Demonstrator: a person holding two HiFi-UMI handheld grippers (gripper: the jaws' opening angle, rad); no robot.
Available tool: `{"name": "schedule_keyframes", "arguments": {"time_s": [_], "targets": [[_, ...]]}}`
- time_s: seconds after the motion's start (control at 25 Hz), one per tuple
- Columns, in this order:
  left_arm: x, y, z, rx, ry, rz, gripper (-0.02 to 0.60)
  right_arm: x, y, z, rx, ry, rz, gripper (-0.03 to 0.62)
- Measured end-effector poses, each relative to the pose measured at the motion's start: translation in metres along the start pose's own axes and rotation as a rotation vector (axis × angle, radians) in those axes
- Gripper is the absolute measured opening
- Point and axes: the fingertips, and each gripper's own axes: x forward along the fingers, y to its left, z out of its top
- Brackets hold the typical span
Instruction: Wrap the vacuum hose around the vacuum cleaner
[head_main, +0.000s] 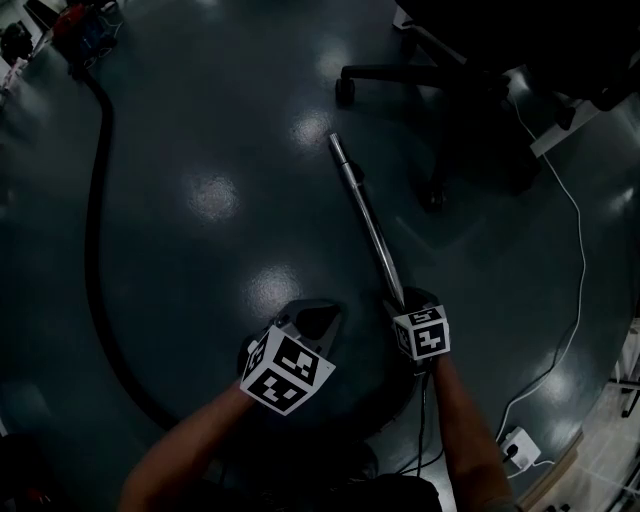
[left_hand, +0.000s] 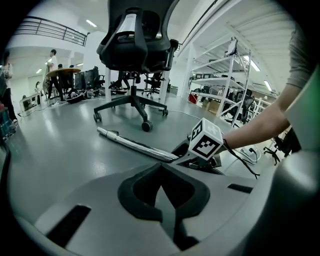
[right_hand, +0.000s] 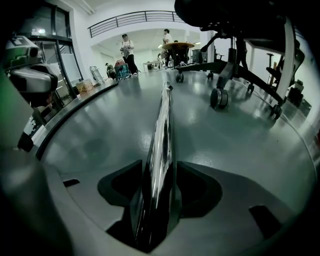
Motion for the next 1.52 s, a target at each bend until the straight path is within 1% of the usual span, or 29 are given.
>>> {"name": "schedule_keyframes", "arguments": {"time_s": [0.2, 0.28, 0.36, 0.44, 0.56, 0.72, 0.88, 1.0, 1.12, 1.2, 1.32, 1.36, 1.44, 1.52], "targets": [[0.0, 0.007, -0.013, -0.014, 0.016, 0.003, 0.008, 0.005, -0.002, -0.006, -0.027, 0.012, -0.043, 0.199], [-0.004, 0.009, -0.014, -0.019, 0.017, -0.004, 0.008, 0.003, -0.001, -0.009, -0.019, 0.032, -0.045, 0.179], [-0.01, 0.011, -0.014, -0.022, 0.014, -0.01, 0.008, 0.001, -0.001, -0.008, -0.004, 0.03, -0.049, 0.176], [-0.017, 0.017, -0.016, -0.011, 0.023, 0.0, 0.008, -0.002, 0.0, -0.003, -0.008, 0.023, -0.058, 0.175], [-0.023, 0.023, -0.022, 0.012, 0.042, 0.018, 0.008, -0.009, 0.007, 0.004, -0.046, 0.017, -0.069, 0.173], [-0.031, 0.022, -0.021, 0.057, 0.044, 0.016, 0.008, -0.023, 0.024, 0.011, -0.129, 0.034, -0.064, 0.173], [-0.041, 0.025, -0.015, 0.098, 0.027, 0.023, 0.008, -0.038, 0.05, 0.012, -0.236, 0.061, -0.034, 0.173], [-0.047, 0.027, -0.01, 0.116, 0.01, 0.015, 0.008, -0.051, 0.07, 0.019, -0.305, 0.046, 0.003, 0.172], [-0.054, 0.028, -0.005, 0.134, 0.001, 0.004, 0.008, -0.064, 0.089, 0.036, -0.385, 0.026, 0.045, 0.173], [-0.058, 0.031, -0.004, 0.159, 0.013, 0.014, 0.009, -0.071, 0.103, 0.048, -0.433, 0.012, 0.082, 0.173], [-0.065, 0.037, -0.006, 0.236, 0.065, 0.051, 0.011, -0.08, 0.125, 0.067, -0.512, -0.008, 0.138, 0.173], [-0.068, 0.039, -0.005, 0.262, 0.077, 0.062, 0.016, -0.082, 0.132, 0.073, -0.543, -0.013, 0.151, 0.173], [-0.077, 0.042, -0.002, 0.295, 0.079, 0.072, 0.096, -0.087, 0.146, 0.087, -0.611, -0.022, 0.174, 0.173], [-0.087, 0.047, 0.0, 0.319, 0.074, 0.079, 0.16, -0.089, 0.16, 0.1, -0.679, -0.032, 0.196, 0.173]]}}
